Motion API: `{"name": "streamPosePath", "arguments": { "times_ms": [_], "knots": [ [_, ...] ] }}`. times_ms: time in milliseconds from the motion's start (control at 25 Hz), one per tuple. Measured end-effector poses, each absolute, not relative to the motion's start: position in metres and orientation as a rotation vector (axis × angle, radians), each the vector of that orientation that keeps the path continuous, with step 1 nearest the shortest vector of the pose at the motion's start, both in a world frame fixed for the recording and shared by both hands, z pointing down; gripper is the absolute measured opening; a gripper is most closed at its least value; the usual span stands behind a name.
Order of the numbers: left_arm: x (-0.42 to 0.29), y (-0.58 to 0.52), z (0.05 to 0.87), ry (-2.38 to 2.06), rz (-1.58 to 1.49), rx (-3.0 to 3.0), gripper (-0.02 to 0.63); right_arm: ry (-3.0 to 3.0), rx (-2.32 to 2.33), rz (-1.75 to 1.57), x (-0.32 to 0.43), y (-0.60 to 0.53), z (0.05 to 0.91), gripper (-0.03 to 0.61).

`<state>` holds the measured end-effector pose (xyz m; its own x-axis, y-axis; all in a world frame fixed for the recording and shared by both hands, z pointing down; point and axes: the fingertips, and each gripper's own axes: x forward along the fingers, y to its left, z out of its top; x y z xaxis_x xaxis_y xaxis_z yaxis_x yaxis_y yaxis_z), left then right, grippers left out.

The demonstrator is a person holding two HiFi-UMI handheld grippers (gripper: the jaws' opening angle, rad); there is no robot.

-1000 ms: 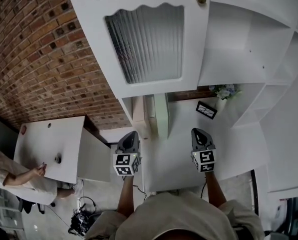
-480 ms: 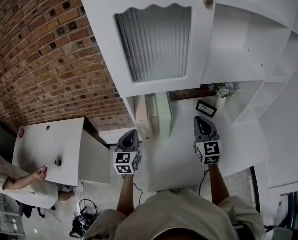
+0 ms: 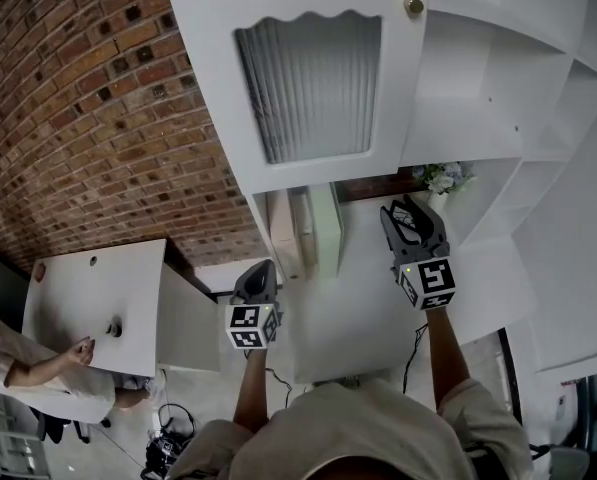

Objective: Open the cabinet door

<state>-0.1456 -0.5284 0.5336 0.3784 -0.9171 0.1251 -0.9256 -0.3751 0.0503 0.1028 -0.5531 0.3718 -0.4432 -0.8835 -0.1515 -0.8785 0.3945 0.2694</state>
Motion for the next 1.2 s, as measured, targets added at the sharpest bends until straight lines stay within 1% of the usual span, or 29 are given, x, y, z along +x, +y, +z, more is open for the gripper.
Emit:
{"name": "streamPosePath", "arguments": {
  "times_ms": [200,320,440,480,1200],
  "knots": [
    [-0.143,-0.529,0.534,-1.678,0.117,2.521,0.028,-2.65,1.616,-0.547,0.097,-0.571,0.332,0.259],
    [-0.14,-0.527,0.534,-1.679,0.121,2.521,0.027,-2.687,1.598,-0.516,0.096,-0.584,0.319,0.313],
    [-0.14,-0.527,0.534,-1.688,0.123,2.517,0.027,-2.713,1.585,-0.471,0.098,-0.597,0.313,0.356],
    [-0.141,-0.527,0.534,-1.692,0.123,2.514,0.027,-2.72,1.58,-0.459,0.097,-0.6,0.312,0.362],
    [-0.157,-0.525,0.537,-1.718,0.121,2.487,0.027,-2.733,1.592,-0.408,0.095,-0.621,0.312,0.339]
  ]
}}
